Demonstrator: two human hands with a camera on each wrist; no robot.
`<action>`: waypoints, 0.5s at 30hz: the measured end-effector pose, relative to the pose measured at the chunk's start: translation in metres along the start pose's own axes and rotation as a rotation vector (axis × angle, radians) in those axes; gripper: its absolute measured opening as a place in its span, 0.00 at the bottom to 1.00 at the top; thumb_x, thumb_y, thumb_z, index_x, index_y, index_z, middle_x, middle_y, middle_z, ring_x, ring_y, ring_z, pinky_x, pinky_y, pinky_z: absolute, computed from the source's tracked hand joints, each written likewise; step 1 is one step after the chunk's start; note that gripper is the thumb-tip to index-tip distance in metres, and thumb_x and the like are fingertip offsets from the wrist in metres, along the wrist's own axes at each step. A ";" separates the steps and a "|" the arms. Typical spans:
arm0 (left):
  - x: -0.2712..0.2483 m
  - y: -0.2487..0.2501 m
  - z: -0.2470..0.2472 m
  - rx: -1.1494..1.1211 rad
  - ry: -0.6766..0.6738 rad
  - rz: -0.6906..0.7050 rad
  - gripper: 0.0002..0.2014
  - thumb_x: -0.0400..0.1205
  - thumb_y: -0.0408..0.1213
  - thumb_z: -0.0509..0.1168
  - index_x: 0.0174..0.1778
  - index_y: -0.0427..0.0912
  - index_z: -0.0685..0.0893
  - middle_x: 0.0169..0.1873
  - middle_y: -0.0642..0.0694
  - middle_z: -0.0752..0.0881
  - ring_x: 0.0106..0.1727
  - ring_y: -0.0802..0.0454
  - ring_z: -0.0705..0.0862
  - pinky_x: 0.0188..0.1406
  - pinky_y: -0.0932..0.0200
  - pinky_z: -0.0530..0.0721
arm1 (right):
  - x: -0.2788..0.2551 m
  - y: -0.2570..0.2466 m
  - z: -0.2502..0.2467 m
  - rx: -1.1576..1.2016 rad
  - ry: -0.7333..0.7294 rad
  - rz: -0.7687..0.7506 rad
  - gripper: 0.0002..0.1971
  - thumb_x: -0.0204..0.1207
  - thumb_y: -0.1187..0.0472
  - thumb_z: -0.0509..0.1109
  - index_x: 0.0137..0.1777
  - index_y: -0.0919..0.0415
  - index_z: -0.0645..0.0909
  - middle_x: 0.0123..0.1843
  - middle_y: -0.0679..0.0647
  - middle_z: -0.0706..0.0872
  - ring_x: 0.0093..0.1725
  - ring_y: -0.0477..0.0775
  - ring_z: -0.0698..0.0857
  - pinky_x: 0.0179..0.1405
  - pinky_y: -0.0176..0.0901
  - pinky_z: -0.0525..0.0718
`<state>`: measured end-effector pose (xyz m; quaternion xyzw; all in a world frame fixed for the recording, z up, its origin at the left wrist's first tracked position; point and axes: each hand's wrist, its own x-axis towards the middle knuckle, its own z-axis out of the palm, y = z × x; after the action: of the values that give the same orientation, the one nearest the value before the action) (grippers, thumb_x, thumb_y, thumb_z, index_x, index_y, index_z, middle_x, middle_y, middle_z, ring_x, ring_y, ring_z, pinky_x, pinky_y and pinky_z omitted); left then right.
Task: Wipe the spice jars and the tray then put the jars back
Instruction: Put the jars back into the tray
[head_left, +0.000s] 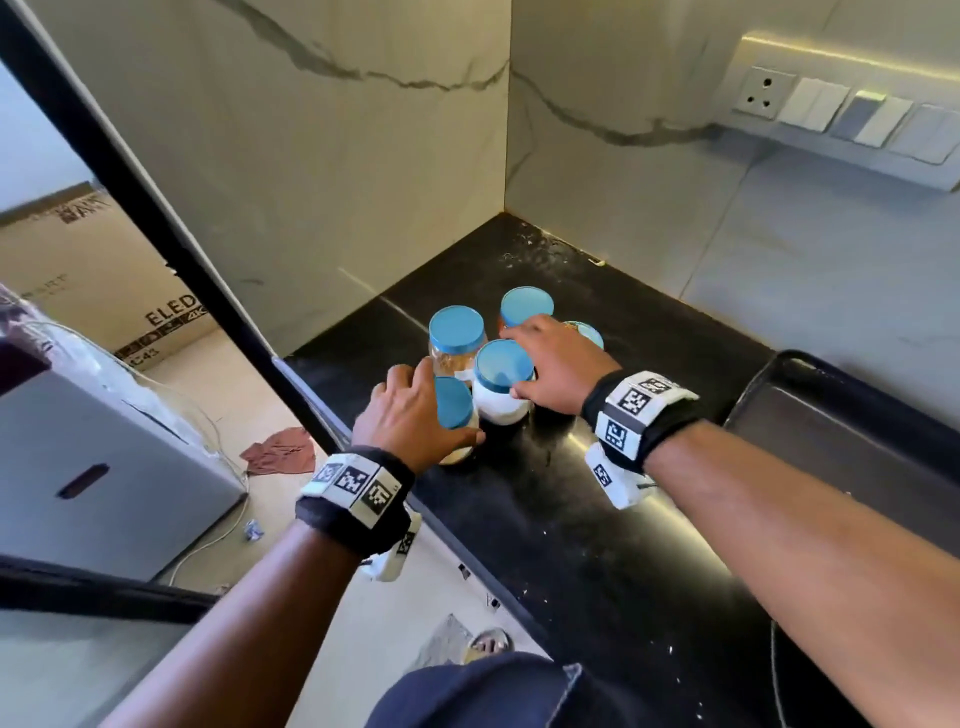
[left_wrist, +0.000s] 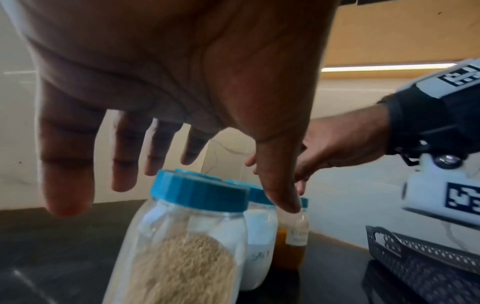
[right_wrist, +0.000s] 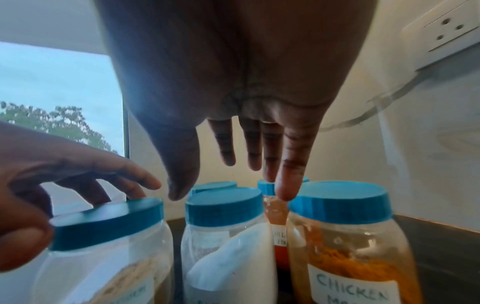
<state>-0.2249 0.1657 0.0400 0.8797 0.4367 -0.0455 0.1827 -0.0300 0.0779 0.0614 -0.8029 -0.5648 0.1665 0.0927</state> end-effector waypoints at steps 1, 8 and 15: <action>0.006 -0.003 0.006 0.013 -0.026 0.017 0.56 0.68 0.70 0.76 0.86 0.48 0.59 0.77 0.38 0.72 0.78 0.35 0.74 0.75 0.42 0.76 | 0.009 -0.003 0.004 -0.032 -0.031 0.019 0.40 0.71 0.49 0.80 0.82 0.54 0.68 0.78 0.56 0.74 0.73 0.62 0.79 0.72 0.58 0.79; 0.027 -0.013 0.012 0.076 -0.049 0.093 0.43 0.73 0.61 0.76 0.80 0.45 0.69 0.67 0.41 0.76 0.68 0.39 0.79 0.66 0.49 0.81 | 0.036 -0.010 0.028 -0.153 -0.051 0.074 0.38 0.67 0.45 0.82 0.73 0.57 0.71 0.69 0.60 0.78 0.64 0.66 0.84 0.60 0.59 0.86; 0.027 -0.016 -0.011 0.051 -0.090 0.157 0.44 0.68 0.58 0.79 0.79 0.49 0.70 0.63 0.46 0.76 0.64 0.46 0.78 0.62 0.54 0.80 | 0.023 -0.011 0.021 -0.098 -0.031 0.038 0.35 0.62 0.49 0.83 0.65 0.59 0.70 0.60 0.59 0.81 0.55 0.63 0.85 0.45 0.48 0.81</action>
<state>-0.2219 0.1983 0.0388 0.9126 0.3565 -0.0818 0.1826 -0.0406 0.1022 0.0424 -0.8142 -0.5585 0.1528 0.0416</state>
